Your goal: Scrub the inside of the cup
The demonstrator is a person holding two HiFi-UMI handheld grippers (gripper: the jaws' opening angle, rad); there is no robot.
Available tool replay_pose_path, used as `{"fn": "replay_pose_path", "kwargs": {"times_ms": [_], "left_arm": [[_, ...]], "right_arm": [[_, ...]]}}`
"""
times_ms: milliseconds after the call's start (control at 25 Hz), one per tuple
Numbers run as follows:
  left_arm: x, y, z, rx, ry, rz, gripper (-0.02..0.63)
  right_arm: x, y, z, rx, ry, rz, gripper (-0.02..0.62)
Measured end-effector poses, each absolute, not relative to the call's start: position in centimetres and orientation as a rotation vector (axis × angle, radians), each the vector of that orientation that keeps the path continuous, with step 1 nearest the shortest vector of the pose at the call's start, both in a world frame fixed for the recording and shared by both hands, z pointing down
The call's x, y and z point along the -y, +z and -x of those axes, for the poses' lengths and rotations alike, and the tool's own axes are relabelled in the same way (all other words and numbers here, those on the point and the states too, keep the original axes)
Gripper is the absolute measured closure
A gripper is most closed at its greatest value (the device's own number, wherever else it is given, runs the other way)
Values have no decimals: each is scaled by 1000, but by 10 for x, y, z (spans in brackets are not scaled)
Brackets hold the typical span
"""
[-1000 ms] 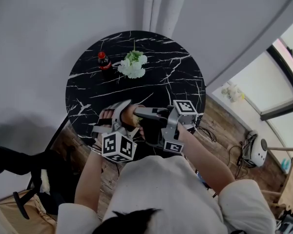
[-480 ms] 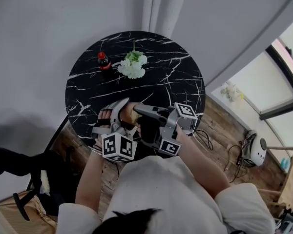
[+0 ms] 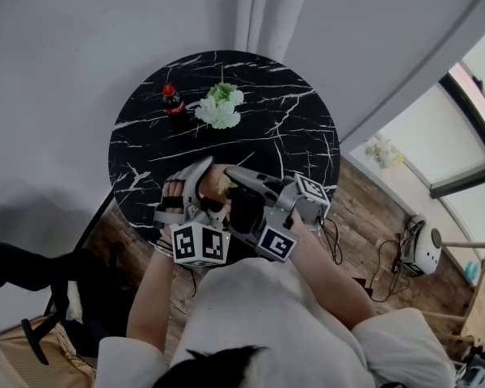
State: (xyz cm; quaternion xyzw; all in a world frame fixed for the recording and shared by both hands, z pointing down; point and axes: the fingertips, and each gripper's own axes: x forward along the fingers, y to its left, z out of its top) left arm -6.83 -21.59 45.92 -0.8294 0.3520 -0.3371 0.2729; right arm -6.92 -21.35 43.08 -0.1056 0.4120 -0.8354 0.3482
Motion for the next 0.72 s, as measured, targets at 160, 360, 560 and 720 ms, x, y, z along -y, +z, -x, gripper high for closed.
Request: {"fn": "replay_pose_path", "kwargs": {"times_ms": [160, 360, 560, 720], "left_arm": [[218, 455, 66, -983, -886, 2218, 230], [220, 448, 64, -1018, -863, 2195, 230], [223, 444, 64, -1058, -853, 2189, 230], [224, 443, 64, -1070, -841, 2199, 230]], "right_arm": [[214, 426, 66, -1044, -2129, 316, 538], [218, 423, 60, -1006, -2069, 351, 538], [223, 421, 51, -955, -1993, 370, 537], [223, 417, 52, -961, -1988, 383, 537]]}}
